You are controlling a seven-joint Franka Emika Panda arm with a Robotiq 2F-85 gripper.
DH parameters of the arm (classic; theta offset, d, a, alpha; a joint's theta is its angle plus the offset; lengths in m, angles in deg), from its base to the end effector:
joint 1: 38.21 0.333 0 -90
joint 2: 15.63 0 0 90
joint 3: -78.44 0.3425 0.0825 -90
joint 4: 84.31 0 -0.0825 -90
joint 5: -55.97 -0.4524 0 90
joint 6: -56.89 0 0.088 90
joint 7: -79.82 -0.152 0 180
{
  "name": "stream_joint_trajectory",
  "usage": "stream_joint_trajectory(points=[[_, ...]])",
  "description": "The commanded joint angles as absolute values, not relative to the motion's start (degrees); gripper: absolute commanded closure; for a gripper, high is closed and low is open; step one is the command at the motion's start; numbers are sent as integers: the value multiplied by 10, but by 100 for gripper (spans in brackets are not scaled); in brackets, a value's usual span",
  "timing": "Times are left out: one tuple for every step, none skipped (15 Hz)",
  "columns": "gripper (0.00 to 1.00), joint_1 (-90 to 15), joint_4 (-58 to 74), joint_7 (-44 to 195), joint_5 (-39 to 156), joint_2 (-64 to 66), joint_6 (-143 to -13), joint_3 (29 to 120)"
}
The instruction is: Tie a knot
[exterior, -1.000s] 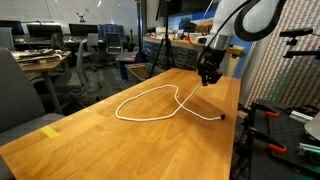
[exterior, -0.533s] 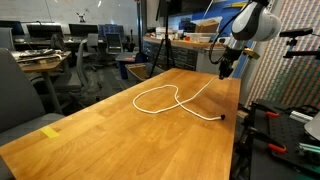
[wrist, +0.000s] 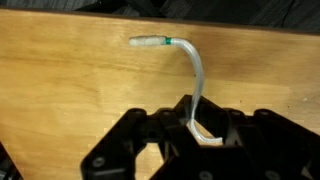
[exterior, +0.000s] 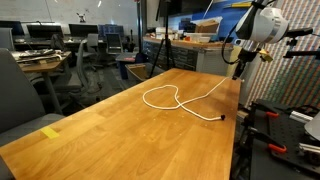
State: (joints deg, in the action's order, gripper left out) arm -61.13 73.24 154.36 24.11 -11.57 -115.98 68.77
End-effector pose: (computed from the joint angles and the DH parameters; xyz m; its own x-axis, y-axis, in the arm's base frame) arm 0.3450 -0.2661 0.1313 0.9619 0.1941 0.1926 0.1759 -0.9785 0.1077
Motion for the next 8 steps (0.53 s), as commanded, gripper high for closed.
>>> stream_joint_trajectory(points=[[83,-611,732,1543,241,-114,-1159,688],[49,-611,733,1543,241,-113,-1159,688],[42,-598,733,1544,248,-101,-1172,694],[34,-588,734,1547,253,-99,-1167,702],[27,-575,734,1553,262,-94,-1161,709],[19,-560,734,1558,267,-92,-1146,719],[12,-533,735,1532,294,-76,-1148,719],[3,-508,735,1520,311,-69,-1148,725]])
